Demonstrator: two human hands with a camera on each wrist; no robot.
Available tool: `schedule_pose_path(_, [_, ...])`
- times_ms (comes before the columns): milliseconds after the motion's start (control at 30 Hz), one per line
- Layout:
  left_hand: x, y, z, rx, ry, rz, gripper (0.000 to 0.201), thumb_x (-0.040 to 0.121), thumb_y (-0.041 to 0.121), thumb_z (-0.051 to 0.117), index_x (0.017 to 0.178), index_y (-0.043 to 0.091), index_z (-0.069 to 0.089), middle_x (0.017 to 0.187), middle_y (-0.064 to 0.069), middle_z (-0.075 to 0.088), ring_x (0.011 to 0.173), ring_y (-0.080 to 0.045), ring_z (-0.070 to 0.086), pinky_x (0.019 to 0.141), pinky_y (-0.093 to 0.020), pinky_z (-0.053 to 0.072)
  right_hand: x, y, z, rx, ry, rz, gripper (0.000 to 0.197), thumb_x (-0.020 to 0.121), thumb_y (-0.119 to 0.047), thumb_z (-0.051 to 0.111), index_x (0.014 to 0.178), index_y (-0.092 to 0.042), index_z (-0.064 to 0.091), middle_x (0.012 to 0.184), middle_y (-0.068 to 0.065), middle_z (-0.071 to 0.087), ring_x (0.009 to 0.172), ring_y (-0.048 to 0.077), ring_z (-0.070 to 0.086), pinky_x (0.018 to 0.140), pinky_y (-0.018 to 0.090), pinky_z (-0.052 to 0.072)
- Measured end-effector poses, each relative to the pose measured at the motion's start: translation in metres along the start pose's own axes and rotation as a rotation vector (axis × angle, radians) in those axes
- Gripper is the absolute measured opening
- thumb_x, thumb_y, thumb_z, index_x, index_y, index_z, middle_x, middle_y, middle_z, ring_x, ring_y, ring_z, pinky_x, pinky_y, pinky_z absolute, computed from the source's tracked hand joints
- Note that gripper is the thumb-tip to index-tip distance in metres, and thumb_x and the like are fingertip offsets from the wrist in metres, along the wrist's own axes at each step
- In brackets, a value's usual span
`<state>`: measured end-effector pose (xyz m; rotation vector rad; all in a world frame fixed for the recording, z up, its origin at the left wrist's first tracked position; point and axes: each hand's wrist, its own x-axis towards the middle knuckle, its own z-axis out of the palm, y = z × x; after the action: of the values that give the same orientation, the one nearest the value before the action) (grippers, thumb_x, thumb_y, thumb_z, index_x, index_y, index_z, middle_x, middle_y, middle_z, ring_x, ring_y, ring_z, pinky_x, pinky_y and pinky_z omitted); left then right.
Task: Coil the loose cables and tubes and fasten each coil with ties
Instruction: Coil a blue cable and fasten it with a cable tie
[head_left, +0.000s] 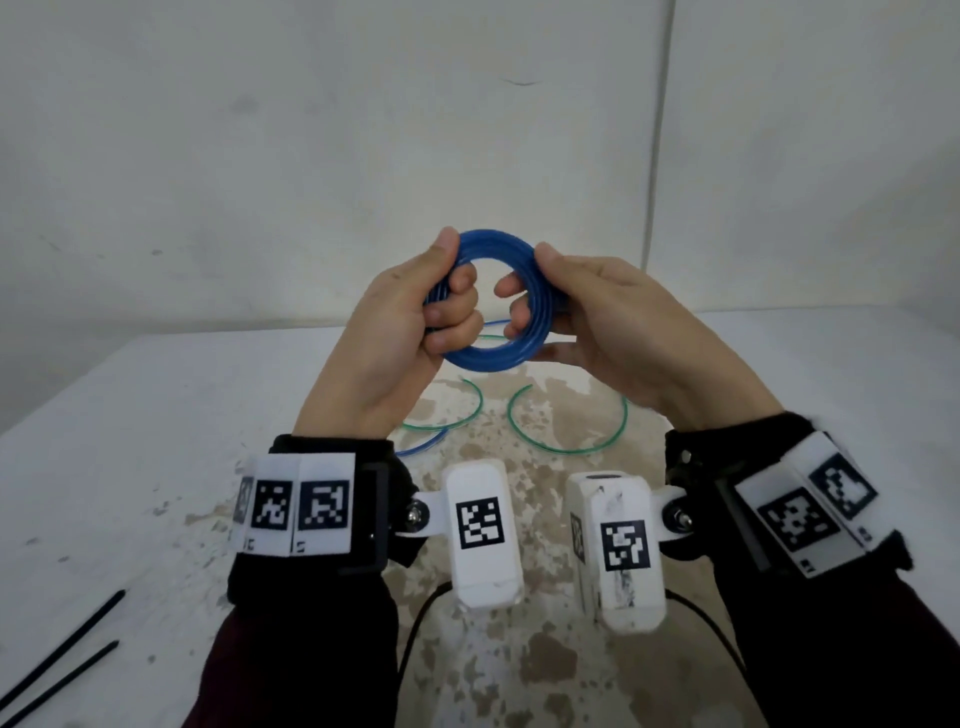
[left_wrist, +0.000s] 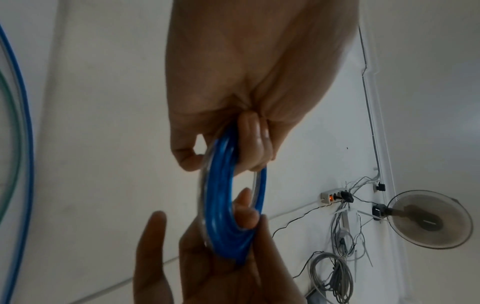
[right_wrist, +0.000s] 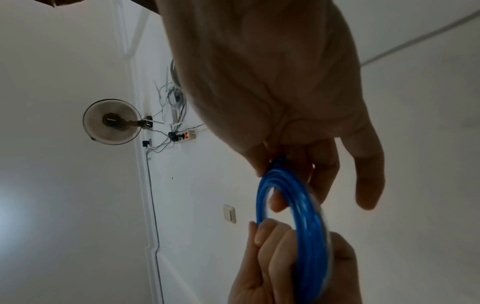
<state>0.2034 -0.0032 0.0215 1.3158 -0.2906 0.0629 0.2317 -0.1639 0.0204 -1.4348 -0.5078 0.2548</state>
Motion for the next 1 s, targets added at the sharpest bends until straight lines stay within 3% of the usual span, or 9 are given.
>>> schedule_pose_path(133, [0.001,0.000,-0.001,-0.043,0.078,0.058,0.041,0.103,0.035,0.033,0.067,0.015,0.040,0.048,0.009,0.023,0.042,-0.007,0.019,0.049,-0.020,0.019,0.002,0.002,0.006,0.041,-0.010,-0.004,0.044,0.104,-0.032,0.031,0.085,-0.010,0.064,0.066,0.001,0.067,0.077,0.018,0.063,0.087,0.036,0.051])
schedule_pose_path(367, [0.004,-0.006,0.005,-0.061,0.048,0.022,0.041,0.102,0.029,0.030,0.066,0.012,0.040,0.046,0.005,0.028,0.040,-0.012,0.028,0.051,-0.022,0.028,0.008,0.010,0.003,0.087,0.031,-0.048,0.039,0.105,-0.028,0.028,0.075,-0.012,0.048,0.052,-0.007,0.043,0.059,0.013,0.043,0.070,0.024,0.042])
schedule_pose_path(433, [0.003,-0.005,0.004,-0.004,-0.003,-0.045,0.040,0.100,0.028,0.028,0.065,0.012,0.041,0.043,0.002,0.031,0.039,-0.016,0.037,0.062,-0.030,0.036,0.010,0.013,0.000,0.012,0.027,-0.053,0.039,0.104,-0.030,0.029,0.074,-0.013,0.047,0.052,-0.008,0.039,0.057,0.012,0.043,0.072,0.027,0.039])
schedule_pose_path(533, [0.000,-0.003,-0.002,0.129,-0.028,-0.110,0.043,0.102,0.035,0.031,0.067,0.013,0.041,0.043,0.005,0.033,0.039,-0.017,0.043,0.082,-0.039,0.035,0.011,0.017,0.000,-0.061,0.015,-0.069,0.038,0.104,-0.031,0.033,0.073,-0.015,0.049,0.060,-0.003,0.036,0.052,0.008,0.041,0.076,0.034,0.035])
schedule_pose_path(600, [-0.002,-0.005,-0.003,0.174,-0.019,-0.101,0.043,0.102,0.036,0.031,0.068,0.014,0.041,0.044,0.006,0.032,0.041,-0.016,0.045,0.088,-0.040,0.036,0.012,0.019,0.001,-0.090,0.024,-0.072,0.038,0.103,-0.032,0.034,0.073,-0.015,0.049,0.062,-0.002,0.035,0.051,0.007,0.041,0.076,0.035,0.035])
schedule_pose_path(667, [-0.005,-0.008,-0.004,0.170,-0.002,-0.085,0.042,0.103,0.035,0.030,0.068,0.013,0.041,0.044,0.006,0.033,0.043,-0.016,0.049,0.087,-0.040,0.039,0.012,0.020,0.003,-0.114,0.027,-0.057,0.039,0.104,-0.032,0.033,0.072,-0.015,0.048,0.055,-0.007,0.035,0.052,0.008,0.041,0.074,0.032,0.035])
schedule_pose_path(800, [-0.017,-0.013,-0.010,0.202,0.077,-0.111,0.043,0.102,0.035,0.034,0.069,0.011,0.049,0.048,0.001,0.044,0.054,-0.020,0.061,0.075,-0.032,0.046,0.010,0.029,0.014,-0.112,0.011,-0.008,0.040,0.104,-0.033,0.033,0.072,-0.014,0.048,0.047,-0.012,0.035,0.055,0.011,0.040,0.071,0.029,0.034])
schedule_pose_path(900, [-0.029,-0.009,-0.020,0.349,0.163,-0.143,0.046,0.102,0.036,0.035,0.075,0.008,0.060,0.060,-0.004,0.059,0.068,-0.026,0.066,0.077,-0.031,0.049,0.009,0.037,0.029,-0.080,0.001,0.016,0.040,0.104,-0.031,0.033,0.071,-0.013,0.048,0.046,-0.012,0.036,0.058,0.015,0.039,0.068,0.027,0.035])
schedule_pose_path(1000, [-0.046,-0.001,-0.037,0.561,0.293,-0.190,0.051,0.103,0.041,0.031,0.080,0.010,0.064,0.069,-0.006,0.066,0.068,-0.024,0.065,0.077,-0.034,0.050,0.010,0.045,0.045,-0.032,-0.002,0.017,0.039,0.104,-0.030,0.034,0.072,-0.013,0.049,0.051,-0.009,0.038,0.050,0.009,0.039,0.070,0.030,0.035])
